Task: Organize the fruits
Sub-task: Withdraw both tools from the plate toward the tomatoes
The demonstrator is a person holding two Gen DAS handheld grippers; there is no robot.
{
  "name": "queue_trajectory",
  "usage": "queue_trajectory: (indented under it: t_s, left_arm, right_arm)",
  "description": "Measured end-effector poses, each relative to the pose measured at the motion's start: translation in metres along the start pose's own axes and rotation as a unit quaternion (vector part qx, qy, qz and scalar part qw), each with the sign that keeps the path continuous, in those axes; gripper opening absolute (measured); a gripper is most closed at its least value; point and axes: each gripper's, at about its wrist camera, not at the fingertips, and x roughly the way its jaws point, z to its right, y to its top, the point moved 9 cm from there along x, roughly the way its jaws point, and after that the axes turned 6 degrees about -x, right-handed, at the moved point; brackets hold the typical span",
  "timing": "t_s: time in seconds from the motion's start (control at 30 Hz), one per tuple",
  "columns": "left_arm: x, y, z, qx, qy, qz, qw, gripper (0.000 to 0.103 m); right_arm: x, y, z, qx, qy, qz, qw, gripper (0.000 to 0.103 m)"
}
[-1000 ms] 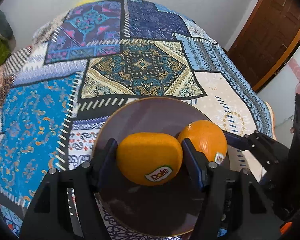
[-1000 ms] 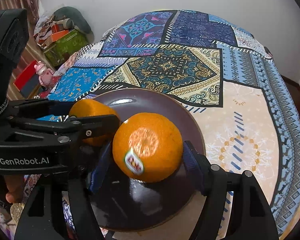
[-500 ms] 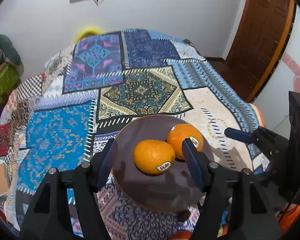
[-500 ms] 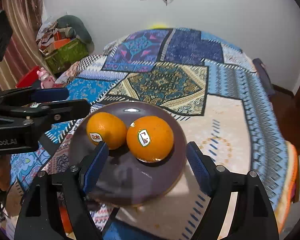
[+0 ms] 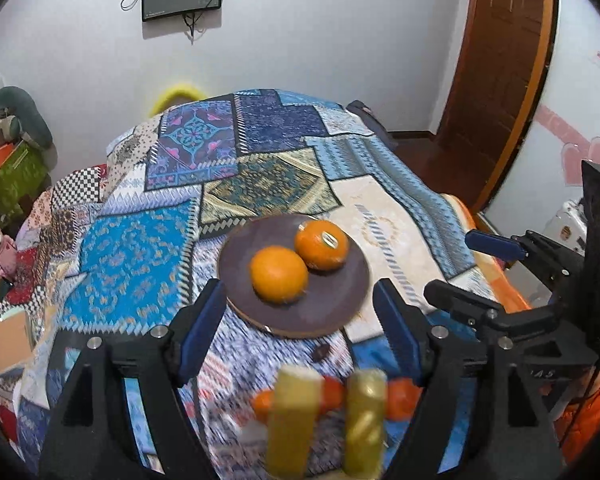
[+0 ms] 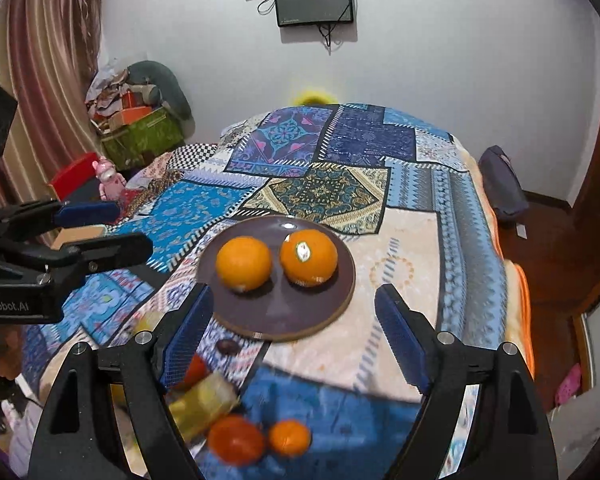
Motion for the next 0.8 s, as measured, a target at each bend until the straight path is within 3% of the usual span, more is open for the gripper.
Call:
queue_trajectory:
  t_s: [0.1,0.37,0.6,0.8]
  left_arm:
    - [-0.013,-0.017,0.007,-0.012,-0.006,0.004,0.9999,0.088]
    - [-0.016,-0.070,0.016,-0.030,-0.005,-0.022,0.9993,0.088]
    - [0.002,-0.110,0.019,-0.040,-0.014,-0.060,0.9973,0.060]
    - [0.023,-0.121,0.014,-0.061,-0.023,-0.082,0.9945,0.049]
  right_arm:
    - [-0.010,-0.015,-0.003,-0.006,-0.003,-0.004,1.000,0.081]
    - [-0.022,-0.062,-0.014,-0.008,0.005,-0.019,1.000,0.077]
    - [-0.013,-0.094,-0.034,-0.009,0.037,-0.052,0.998,0.050]
    - [0.002,-0.114,-0.046,-0.001,0.057,-0.079,0.995,0.048]
